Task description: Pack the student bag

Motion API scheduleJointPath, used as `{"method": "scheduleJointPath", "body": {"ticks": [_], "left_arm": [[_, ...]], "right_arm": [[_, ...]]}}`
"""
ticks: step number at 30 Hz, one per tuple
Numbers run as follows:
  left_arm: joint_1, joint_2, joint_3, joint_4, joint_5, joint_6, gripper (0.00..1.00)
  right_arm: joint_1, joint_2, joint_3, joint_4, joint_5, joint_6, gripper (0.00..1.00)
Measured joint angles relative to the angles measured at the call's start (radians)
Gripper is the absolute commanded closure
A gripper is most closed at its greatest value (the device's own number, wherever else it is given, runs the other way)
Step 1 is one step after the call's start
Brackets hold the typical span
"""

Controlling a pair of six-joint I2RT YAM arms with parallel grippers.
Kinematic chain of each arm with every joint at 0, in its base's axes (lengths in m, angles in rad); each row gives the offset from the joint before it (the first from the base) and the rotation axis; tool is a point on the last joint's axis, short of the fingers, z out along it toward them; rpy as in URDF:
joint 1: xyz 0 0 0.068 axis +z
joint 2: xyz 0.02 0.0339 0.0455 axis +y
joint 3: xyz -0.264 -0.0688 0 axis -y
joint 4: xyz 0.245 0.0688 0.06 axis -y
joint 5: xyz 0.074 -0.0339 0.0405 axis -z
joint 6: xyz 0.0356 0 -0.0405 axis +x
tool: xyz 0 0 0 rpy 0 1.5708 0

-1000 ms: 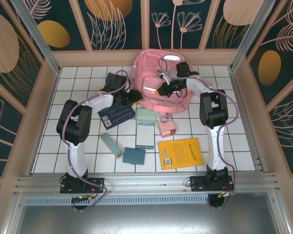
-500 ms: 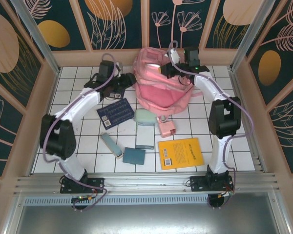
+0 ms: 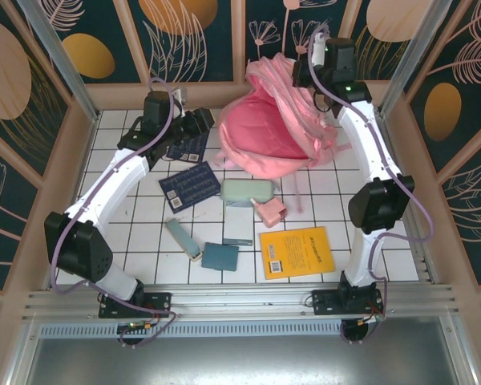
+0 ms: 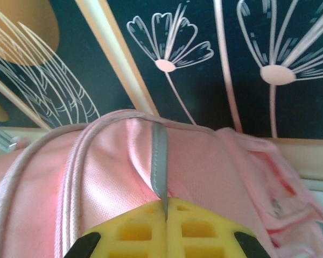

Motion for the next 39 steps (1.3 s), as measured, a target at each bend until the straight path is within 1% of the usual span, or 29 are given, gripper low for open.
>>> {"method": "scheduleJointPath", "body": {"ticks": [4, 7, 11, 13, 14, 15, 20, 23, 25, 29, 32, 35, 39], "left_arm": [[0.000, -0.002, -0.016, -0.020, -0.011, 0.007, 0.48], [0.000, -0.022, -0.066, -0.034, -0.031, 0.007, 0.46], [0.000, -0.071, -0.128, -0.124, -0.089, -0.010, 0.36], [0.000, -0.100, -0.148, -0.177, -0.124, -0.034, 0.23], [0.000, -0.119, -0.162, -0.206, -0.140, -0.051, 0.20], [0.000, -0.143, -0.181, -0.233, -0.153, -0.073, 0.18], [0.001, -0.298, -0.338, -0.356, -0.200, -0.177, 0.20], [0.001, -0.390, -0.457, -0.408, -0.194, -0.242, 0.21], [0.002, -0.420, -0.522, -0.424, -0.177, -0.281, 0.21], [0.002, -0.385, -0.582, -0.455, -0.155, -0.337, 0.24], [0.002, -0.330, -0.597, -0.460, -0.139, -0.356, 0.25], [0.002, -0.308, -0.636, -0.463, -0.134, -0.367, 0.26], [0.002, -0.304, -0.678, -0.467, -0.120, -0.380, 0.26]], "right_arm": [[-0.001, -0.001, 0.023, -0.035, 0.025, 0.000, 1.00], [-0.001, -0.018, -0.060, -0.013, 0.044, 0.000, 1.00], [-0.010, -0.041, -0.222, 0.036, 0.057, 0.008, 1.00], [-0.013, -0.047, -0.274, 0.059, 0.054, 0.017, 1.00], [-0.015, -0.050, -0.294, 0.067, 0.053, 0.020, 1.00], [-0.017, -0.053, -0.310, 0.075, 0.053, 0.023, 1.00], [-0.027, -0.077, -0.352, 0.106, 0.059, 0.047, 1.00], [-0.032, -0.095, -0.373, 0.124, 0.072, 0.063, 1.00], [-0.033, -0.103, -0.382, 0.130, 0.077, 0.069, 1.00], [-0.033, -0.103, -0.382, 0.129, 0.076, 0.053, 1.00], [-0.035, -0.104, -0.385, 0.119, 0.056, -0.016, 1.00], [-0.057, -0.134, -0.434, 0.129, -0.023, -0.068, 1.00], [-0.106, -0.170, -0.468, 0.139, -0.148, -0.087, 1.00]]}}
